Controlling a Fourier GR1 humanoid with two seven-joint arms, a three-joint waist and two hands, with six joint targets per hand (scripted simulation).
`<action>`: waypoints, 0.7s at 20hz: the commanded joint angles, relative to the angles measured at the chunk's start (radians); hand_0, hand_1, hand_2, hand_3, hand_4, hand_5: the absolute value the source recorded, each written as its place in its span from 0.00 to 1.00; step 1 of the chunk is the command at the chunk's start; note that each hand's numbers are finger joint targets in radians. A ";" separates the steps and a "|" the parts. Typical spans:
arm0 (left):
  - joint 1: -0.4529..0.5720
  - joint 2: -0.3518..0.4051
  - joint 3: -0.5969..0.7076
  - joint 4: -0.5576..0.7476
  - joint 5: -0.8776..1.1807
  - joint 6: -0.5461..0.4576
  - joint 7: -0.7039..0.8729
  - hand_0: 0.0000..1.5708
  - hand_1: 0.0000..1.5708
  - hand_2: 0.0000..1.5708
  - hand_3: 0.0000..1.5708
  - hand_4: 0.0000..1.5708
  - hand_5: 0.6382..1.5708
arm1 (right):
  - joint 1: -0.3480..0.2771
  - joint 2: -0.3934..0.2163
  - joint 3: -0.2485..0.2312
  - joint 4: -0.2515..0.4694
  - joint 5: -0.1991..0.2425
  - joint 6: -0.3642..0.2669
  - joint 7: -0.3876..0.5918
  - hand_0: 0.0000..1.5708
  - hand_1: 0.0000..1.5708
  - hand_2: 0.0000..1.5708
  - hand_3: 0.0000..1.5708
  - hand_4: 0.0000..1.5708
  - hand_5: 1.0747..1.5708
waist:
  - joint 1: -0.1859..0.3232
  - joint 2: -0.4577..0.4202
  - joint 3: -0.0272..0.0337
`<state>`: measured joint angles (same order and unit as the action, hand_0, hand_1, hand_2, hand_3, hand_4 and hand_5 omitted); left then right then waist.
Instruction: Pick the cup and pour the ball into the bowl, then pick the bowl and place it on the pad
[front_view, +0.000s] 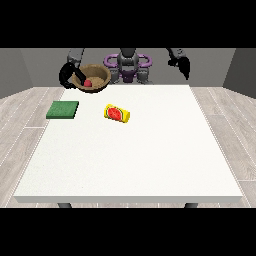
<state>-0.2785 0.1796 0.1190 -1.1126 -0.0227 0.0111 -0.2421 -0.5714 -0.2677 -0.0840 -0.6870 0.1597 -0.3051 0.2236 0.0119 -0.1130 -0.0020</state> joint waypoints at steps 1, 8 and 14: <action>0.022 0.026 0.033 0.010 0.007 -0.003 -0.050 0.00 0.00 0.00 0.00 0.63 0.83 | 0.045 -0.054 -0.038 -0.064 -0.041 0.068 -0.019 1.00 1.00 1.00 0.48 0.50 1.00 | -0.033 0.042 0.0018; -0.033 0.026 0.045 -0.025 0.038 -0.036 -0.091 0.00 0.00 0.00 0.00 0.74 0.88 | 0.017 -0.192 -0.135 -0.046 -0.084 0.145 -0.072 1.00 1.00 1.00 0.30 0.53 1.00 | 0.028 0.173 0.0020; -0.050 0.264 0.242 -0.011 0.204 -0.229 -0.108 0.00 0.00 0.00 0.00 0.84 0.99 | 0.063 -0.318 -0.230 -0.015 -0.134 0.190 -0.208 1.00 1.00 1.00 0.00 0.56 1.00 | 0.068 0.242 0.0022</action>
<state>-0.3305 0.3339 0.2638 -1.1434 0.1045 -0.1287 -0.3200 -0.5294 -0.5237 -0.2560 -0.7101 0.0594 -0.1371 0.0859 0.0610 0.0840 0.0002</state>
